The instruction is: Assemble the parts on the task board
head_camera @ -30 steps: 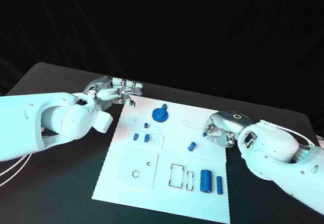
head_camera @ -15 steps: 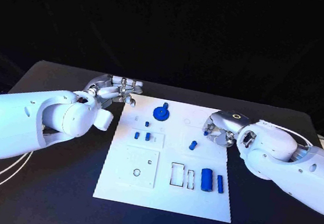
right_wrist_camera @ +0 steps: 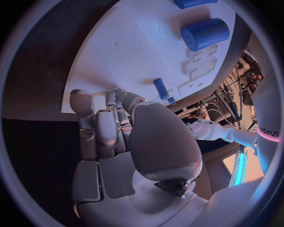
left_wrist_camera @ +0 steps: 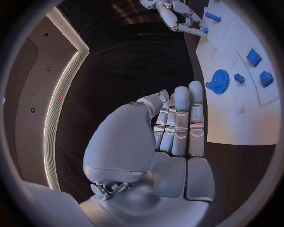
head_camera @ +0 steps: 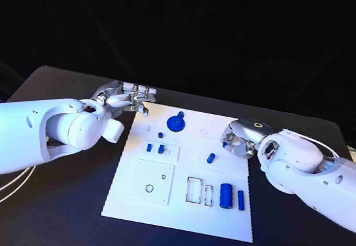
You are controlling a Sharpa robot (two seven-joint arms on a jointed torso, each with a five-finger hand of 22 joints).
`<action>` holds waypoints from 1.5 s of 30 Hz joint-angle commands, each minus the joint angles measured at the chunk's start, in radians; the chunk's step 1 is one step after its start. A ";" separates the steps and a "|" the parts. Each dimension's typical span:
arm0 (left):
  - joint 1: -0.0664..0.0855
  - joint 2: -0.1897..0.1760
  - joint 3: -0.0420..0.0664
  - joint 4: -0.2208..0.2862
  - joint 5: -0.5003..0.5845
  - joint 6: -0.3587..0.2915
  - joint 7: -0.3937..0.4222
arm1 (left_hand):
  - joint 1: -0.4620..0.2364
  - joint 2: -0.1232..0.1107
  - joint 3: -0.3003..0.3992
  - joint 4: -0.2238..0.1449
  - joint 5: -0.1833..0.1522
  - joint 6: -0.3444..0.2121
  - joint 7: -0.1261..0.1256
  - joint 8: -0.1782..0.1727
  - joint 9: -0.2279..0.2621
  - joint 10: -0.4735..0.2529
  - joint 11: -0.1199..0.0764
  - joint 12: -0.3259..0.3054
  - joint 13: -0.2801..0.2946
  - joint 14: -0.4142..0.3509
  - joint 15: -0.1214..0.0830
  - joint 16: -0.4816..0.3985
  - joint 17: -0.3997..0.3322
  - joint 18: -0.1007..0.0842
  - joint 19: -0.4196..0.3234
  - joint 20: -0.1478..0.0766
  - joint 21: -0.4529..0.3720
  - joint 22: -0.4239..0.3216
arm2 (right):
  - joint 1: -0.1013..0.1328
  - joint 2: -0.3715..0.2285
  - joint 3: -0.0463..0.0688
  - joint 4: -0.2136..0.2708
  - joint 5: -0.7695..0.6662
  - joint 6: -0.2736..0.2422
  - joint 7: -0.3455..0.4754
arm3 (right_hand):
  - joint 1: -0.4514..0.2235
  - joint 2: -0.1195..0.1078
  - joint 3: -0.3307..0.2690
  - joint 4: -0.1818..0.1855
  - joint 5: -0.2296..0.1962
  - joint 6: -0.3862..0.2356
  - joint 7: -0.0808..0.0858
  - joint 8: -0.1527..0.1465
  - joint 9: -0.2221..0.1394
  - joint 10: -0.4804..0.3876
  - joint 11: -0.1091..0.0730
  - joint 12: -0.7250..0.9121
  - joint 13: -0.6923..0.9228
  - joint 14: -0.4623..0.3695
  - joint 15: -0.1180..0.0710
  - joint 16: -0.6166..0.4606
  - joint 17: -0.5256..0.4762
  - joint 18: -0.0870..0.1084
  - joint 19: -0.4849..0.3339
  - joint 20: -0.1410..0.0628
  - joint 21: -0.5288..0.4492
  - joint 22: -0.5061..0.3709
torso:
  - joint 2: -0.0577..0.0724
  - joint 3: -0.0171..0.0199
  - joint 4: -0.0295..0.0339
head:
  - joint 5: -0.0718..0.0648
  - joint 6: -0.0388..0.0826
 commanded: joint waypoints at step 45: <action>-0.001 0.001 0.001 0.001 -0.016 -0.015 0.046 | 0.017 0.001 0.003 -0.048 0.008 -0.084 0.023 0.020 0.000 -0.100 0.029 0.024 -0.014 -0.008 0.018 0.014 -0.014 0.010 0.004 0.010 0.009 0.011 | -0.011 -0.060 0.014 0.108 0.016 -0.099 0.017 | -0.058 0.008 0.009 0.009 -0.048 0.080 -0.029 0.025 0.019 0.097 -0.029 -0.002 0.004 0.041 -0.021 0.050 0.049 -0.026 0.039 -0.019 0.071 0.099 | 0.000 0.0004 0.0014 | 0.001 -0.003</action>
